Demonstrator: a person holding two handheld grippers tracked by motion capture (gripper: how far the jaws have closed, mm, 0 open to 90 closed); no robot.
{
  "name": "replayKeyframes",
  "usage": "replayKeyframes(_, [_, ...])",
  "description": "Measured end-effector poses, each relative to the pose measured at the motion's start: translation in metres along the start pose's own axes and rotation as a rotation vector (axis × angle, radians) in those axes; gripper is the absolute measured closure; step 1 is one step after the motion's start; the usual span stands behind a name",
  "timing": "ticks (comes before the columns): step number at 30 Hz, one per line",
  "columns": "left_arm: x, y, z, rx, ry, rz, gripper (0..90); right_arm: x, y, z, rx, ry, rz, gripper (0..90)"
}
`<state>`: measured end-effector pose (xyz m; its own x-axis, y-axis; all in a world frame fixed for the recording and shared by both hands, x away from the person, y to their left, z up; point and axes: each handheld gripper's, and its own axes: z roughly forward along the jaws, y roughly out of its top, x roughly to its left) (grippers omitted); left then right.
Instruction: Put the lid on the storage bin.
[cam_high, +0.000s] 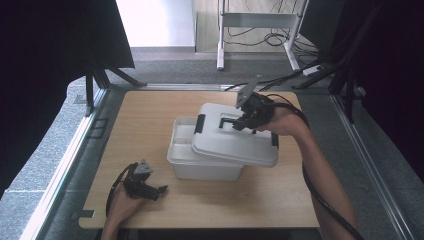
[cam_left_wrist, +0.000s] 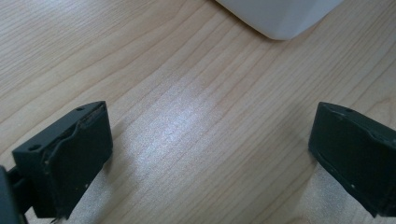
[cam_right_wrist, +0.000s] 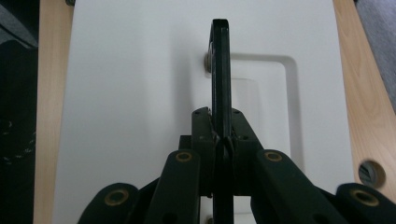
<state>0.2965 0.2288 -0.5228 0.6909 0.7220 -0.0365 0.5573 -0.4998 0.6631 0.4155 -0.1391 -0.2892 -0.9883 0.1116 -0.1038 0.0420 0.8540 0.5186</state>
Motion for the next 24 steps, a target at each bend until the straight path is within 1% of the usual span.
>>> replayKeyframes(3, [0.0,0.0,0.0,0.0,-0.002,0.001,0.0,-0.001,0.017,0.016,-0.006,0.022,-0.037,83.8])
replayKeyframes(6, [0.0,0.0,0.0,0.0,-0.001,0.002,0.0,0.0,0.032,0.033,0.014,0.046,-0.062,83.8])
replayKeyframes(10, [0.0,0.0,0.0,0.001,-0.004,0.004,0.0,0.001,0.044,0.052,0.027,0.064,-0.07,83.8])
replayKeyframes(12, [0.0,0.0,0.0,0.001,-0.005,0.004,0.0,0.001,0.049,0.062,0.037,0.071,-0.086,83.7])
replayKeyframes(14, [0.0,0.0,0.0,0.0,-0.004,0.005,0.0,0.001,0.052,0.069,0.048,0.074,-0.087,83.7])
replayKeyframes(16, [-0.001,0.0,0.0,0.0,-0.004,0.005,0.0,0.001,0.055,0.076,0.061,0.062,-0.089,83.7])
replayKeyframes(18, [-0.001,0.0,0.0,0.0,-0.004,0.005,0.0,0.0,0.055,0.082,0.068,0.055,-0.08,83.7])
replayKeyframes(20, [-0.001,0.0,0.0,0.0,-0.004,0.005,0.0,0.0,0.055,0.089,0.077,0.061,-0.083,83.5])
replayKeyframes(22, [-0.001,0.0,0.0,0.0,-0.005,0.005,0.0,0.001,0.052,0.091,0.067,0.061,-0.074,83.6])
replayKeyframes(24, [-0.001,0.0,0.0,0.0,-0.005,0.006,0.0,-0.001,0.048,0.091,0.073,0.044,-0.065,83.5])
